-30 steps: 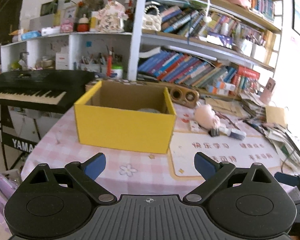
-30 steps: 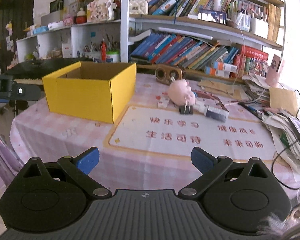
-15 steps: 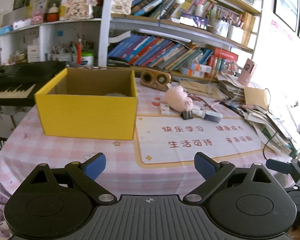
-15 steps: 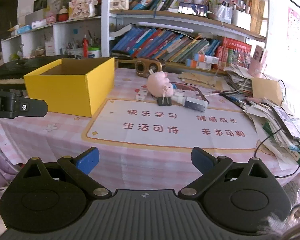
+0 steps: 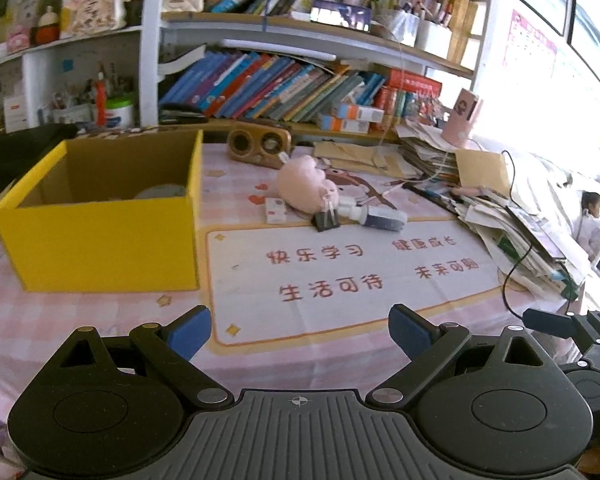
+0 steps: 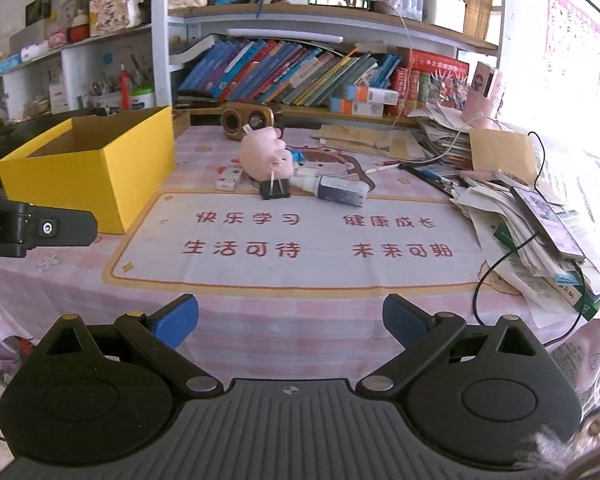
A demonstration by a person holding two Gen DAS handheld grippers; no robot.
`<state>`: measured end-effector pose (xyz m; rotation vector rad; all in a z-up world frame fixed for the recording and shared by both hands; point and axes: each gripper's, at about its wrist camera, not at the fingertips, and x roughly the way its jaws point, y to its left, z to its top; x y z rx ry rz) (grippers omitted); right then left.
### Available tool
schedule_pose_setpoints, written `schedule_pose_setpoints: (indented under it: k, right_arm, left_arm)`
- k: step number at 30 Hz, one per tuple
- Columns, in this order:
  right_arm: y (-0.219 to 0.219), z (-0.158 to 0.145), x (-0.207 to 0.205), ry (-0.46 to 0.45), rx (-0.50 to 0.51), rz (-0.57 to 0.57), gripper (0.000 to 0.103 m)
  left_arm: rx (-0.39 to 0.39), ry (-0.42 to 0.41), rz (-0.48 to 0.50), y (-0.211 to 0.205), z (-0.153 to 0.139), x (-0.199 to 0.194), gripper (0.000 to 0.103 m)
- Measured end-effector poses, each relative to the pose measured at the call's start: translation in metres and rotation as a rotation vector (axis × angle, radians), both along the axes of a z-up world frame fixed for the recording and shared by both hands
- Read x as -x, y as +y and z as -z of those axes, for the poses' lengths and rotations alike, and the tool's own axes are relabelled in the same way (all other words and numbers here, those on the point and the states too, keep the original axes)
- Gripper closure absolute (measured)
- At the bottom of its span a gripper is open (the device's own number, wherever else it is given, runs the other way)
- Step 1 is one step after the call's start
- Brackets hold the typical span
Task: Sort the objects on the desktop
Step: 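Move the left gripper toward the white tube beside the pink pig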
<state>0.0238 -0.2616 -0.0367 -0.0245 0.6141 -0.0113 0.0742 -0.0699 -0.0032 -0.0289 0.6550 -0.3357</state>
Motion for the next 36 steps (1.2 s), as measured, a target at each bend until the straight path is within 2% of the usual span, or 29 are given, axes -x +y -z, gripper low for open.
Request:
schedule_pose_setpoints:
  k: [7, 16, 26, 36]
  right_arm:
    - [-0.022, -0.001, -0.018, 0.0, -0.019, 0.042, 0.003]
    - [-0.047, 0.001, -0.048, 0.021, -0.011, 0.045, 0.003]
    - [-0.074, 0.004, -0.094, 0.04, -0.004, -0.012, 0.003]
    - [-0.094, 0.016, -0.137, 0.086, -0.024, -0.092, 0.003]
  left_arm:
    - [-0.021, 0.004, 0.034, -0.021, 0.001, -0.018, 0.006]
    - [-0.008, 0.025, 0.028, -0.044, 0.006, -0.046, 0.006]
    - [-0.005, 0.053, -0.03, -0.067, 0.012, -0.08, 0.006]
    - [-0.044, 0.095, -0.099, -0.087, 0.024, -0.105, 0.006]
